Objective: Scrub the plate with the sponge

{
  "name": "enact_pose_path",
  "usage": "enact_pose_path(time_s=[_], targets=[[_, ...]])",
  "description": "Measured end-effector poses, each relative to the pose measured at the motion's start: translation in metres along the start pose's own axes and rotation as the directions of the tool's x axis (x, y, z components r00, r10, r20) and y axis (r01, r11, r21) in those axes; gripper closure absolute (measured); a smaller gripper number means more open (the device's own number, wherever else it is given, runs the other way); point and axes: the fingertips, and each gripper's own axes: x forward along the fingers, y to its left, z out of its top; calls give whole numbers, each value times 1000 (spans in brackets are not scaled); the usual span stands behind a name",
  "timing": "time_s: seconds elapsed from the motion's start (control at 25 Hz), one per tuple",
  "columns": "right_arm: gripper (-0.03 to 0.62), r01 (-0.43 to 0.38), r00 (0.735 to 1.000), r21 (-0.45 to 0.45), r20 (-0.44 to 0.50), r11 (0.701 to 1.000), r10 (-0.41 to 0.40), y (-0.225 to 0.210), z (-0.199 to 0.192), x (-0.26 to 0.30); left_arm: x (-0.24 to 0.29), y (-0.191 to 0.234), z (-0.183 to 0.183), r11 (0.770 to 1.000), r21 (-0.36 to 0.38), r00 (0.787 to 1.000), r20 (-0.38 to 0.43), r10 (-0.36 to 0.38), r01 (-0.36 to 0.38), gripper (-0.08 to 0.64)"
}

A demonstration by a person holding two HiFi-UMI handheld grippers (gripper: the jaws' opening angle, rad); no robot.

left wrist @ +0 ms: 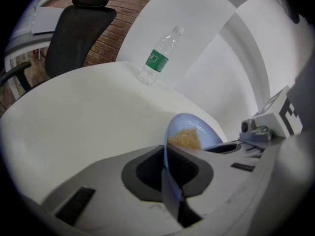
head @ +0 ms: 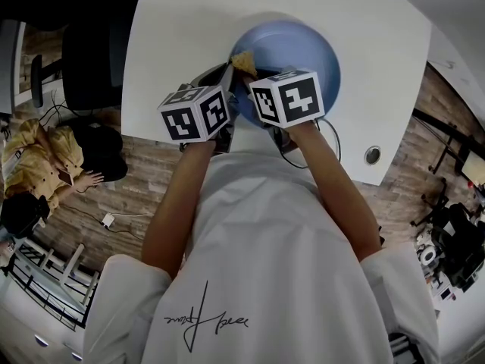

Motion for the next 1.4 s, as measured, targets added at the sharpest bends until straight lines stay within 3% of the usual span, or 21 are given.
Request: enact_pose_path(time_s=[0.76,1.4], targets=[[548,-99,989,11,-110,995,100,5,-27,-8,3,-6,1,1000,13,1000,4,11,-11,549],[548,-234,937,33,-259,972,235,20,-61,-12,4,-5,3,1000,20,1000,12,21,-21,546]])
